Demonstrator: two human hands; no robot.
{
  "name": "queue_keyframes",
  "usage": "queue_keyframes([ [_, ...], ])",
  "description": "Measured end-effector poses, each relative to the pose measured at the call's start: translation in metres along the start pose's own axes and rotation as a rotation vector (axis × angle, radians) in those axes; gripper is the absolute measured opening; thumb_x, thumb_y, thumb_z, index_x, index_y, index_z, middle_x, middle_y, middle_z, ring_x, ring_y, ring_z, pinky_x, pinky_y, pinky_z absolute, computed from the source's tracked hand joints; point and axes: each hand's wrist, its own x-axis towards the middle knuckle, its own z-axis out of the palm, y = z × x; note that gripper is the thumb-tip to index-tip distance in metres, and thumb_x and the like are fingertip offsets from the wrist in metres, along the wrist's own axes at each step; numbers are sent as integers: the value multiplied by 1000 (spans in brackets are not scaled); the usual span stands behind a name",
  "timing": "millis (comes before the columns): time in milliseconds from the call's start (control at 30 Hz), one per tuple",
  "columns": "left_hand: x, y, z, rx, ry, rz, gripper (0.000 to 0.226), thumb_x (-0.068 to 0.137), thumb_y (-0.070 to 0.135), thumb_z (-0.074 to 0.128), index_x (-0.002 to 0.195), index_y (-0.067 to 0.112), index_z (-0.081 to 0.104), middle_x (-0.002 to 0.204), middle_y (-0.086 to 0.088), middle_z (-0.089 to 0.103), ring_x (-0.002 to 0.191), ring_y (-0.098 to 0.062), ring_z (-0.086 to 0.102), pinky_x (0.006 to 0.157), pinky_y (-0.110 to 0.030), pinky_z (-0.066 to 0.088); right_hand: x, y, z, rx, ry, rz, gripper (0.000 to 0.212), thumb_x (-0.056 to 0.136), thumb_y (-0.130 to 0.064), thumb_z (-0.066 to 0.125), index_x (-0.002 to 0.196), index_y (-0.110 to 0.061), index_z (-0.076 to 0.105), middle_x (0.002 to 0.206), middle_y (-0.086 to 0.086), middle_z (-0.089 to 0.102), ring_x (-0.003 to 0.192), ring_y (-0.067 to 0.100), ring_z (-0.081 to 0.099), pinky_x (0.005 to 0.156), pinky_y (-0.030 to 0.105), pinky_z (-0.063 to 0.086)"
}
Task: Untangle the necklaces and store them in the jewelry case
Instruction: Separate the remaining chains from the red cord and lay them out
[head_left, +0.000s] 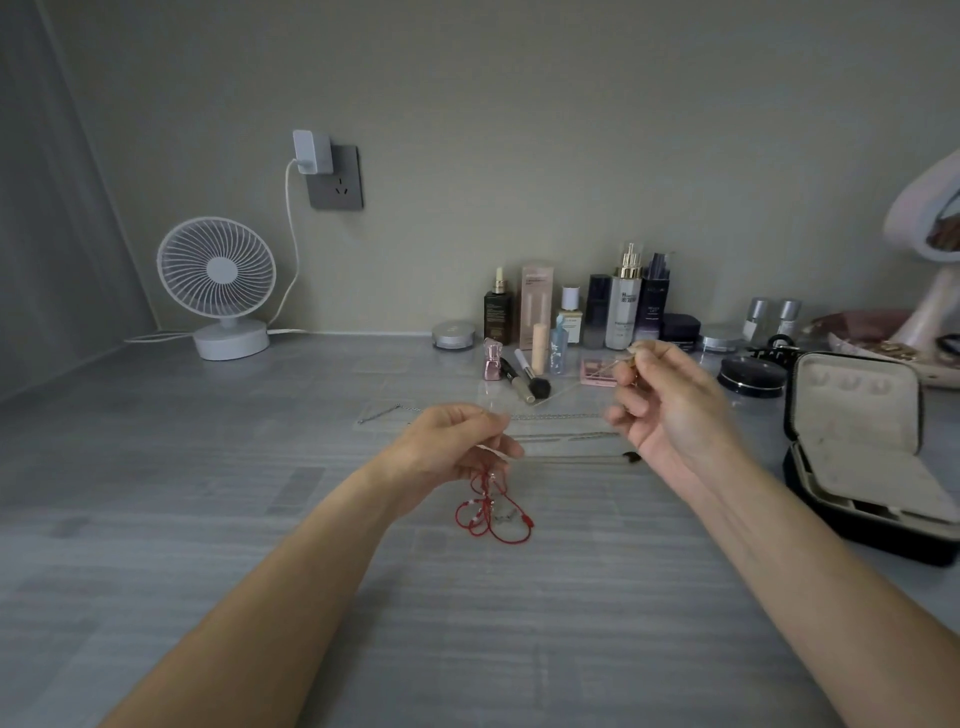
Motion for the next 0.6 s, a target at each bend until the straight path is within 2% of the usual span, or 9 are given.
queue_keyframes([
  [67, 1, -1, -1, 3, 31, 6, 32, 91, 25, 53, 61, 17, 49, 79, -1, 71, 73, -14, 63, 74, -28, 48, 2, 0, -2, -31, 26, 2, 23, 95, -8, 41, 76, -16, 52, 59, 1, 53, 39, 7, 35, 38, 18, 35],
  [133, 3, -1, -3, -51, 66, 27, 32, 92, 25, 51, 61, 17, 48, 75, 0, 69, 74, -13, 61, 77, -31, 45, 4, 2, -6, -146, 49, 29, 20, 94, -7, 43, 78, -14, 53, 62, 3, 52, 40, 8, 36, 37, 18, 32],
  [267, 2, 2, -5, -212, 76, 81, 33, 94, 22, 47, 62, 16, 51, 62, 1, 64, 68, -16, 58, 73, -32, 43, 6, 12, -15, -644, 42, 222, 14, 93, -8, 47, 81, -10, 54, 64, 4, 53, 45, 9, 44, 36, 19, 38],
  [333, 1, 2, -4, -210, 56, 92, 31, 94, 22, 47, 64, 14, 54, 60, 1, 63, 65, -15, 59, 72, -31, 46, 7, 21, -18, -918, -8, 242, 22, 94, -9, 46, 73, -10, 53, 65, 4, 53, 53, 12, 48, 44, 21, 42],
  [433, 1, -2, 0, -130, 4, 83, 29, 93, 25, 48, 68, 14, 59, 61, 1, 63, 60, -12, 61, 65, -24, 50, 9, 29, -23, -1433, -120, 185, 24, 88, -16, 51, 66, -10, 57, 67, 6, 52, 62, 17, 46, 57, 27, 35],
  [533, 2, -6, 3, -35, -28, 69, 28, 92, 28, 50, 71, 14, 60, 65, 0, 64, 62, -13, 62, 64, -21, 49, 7, 29, -23, -1657, -211, 285, 10, 80, -19, 59, 71, -17, 64, 83, 6, 63, 73, 18, 56, 61, 25, 41],
  [567, 2, -7, 4, -24, -36, 64, 27, 92, 28, 50, 72, 14, 61, 66, -1, 64, 62, -14, 62, 64, -21, 50, 5, 29, -22, -1681, -219, 287, 5, 77, -19, 61, 74, -21, 64, 89, 4, 64, 79, 17, 59, 65, 24, 45],
  [600, 2, -7, 5, -17, -45, 59, 27, 92, 29, 51, 72, 14, 61, 67, -1, 65, 63, -14, 63, 65, -21, 50, 2, 29, -20, -1675, -221, 244, 8, 75, -18, 63, 81, -23, 65, 95, 0, 64, 86, 15, 61, 72, 24, 47],
])
